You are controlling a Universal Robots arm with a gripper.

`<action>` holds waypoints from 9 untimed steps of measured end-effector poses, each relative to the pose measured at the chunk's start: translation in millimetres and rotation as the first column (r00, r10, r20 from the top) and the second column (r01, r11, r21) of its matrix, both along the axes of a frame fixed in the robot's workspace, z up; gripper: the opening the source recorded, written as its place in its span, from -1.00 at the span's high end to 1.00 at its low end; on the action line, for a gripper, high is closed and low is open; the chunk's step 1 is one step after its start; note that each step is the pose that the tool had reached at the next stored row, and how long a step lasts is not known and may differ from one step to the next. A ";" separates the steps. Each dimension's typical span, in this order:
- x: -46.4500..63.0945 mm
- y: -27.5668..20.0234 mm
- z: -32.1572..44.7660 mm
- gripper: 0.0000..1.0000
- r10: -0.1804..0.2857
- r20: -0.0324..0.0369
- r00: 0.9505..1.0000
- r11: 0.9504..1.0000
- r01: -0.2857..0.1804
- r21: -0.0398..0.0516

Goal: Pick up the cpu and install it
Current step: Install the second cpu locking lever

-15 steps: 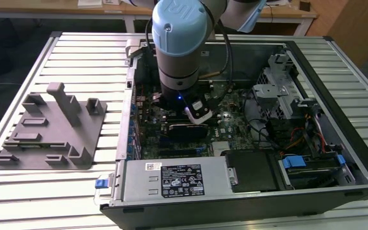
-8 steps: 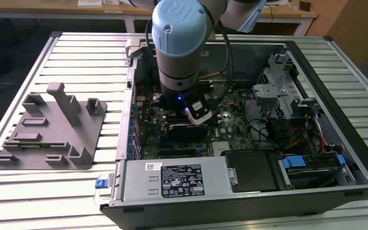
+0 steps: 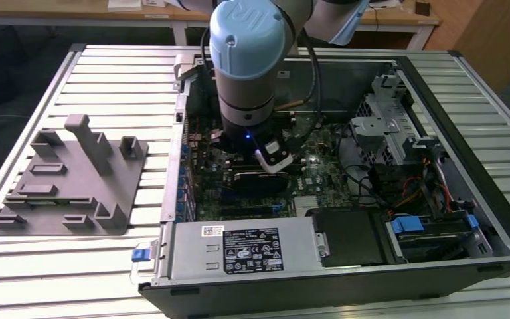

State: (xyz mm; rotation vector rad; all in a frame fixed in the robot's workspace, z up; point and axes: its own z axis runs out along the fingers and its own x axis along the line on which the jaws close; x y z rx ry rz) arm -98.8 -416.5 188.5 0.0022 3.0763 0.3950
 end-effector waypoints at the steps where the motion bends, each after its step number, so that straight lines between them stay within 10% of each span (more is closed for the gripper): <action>1: -0.1 0.1 -0.1 0.79 0.000 0.000 1.000 1.000 0.000 0.000; 9: 0.0 1.0 -0.4 0.79 0.000 0.000 1.000 1.000 0.000 0.000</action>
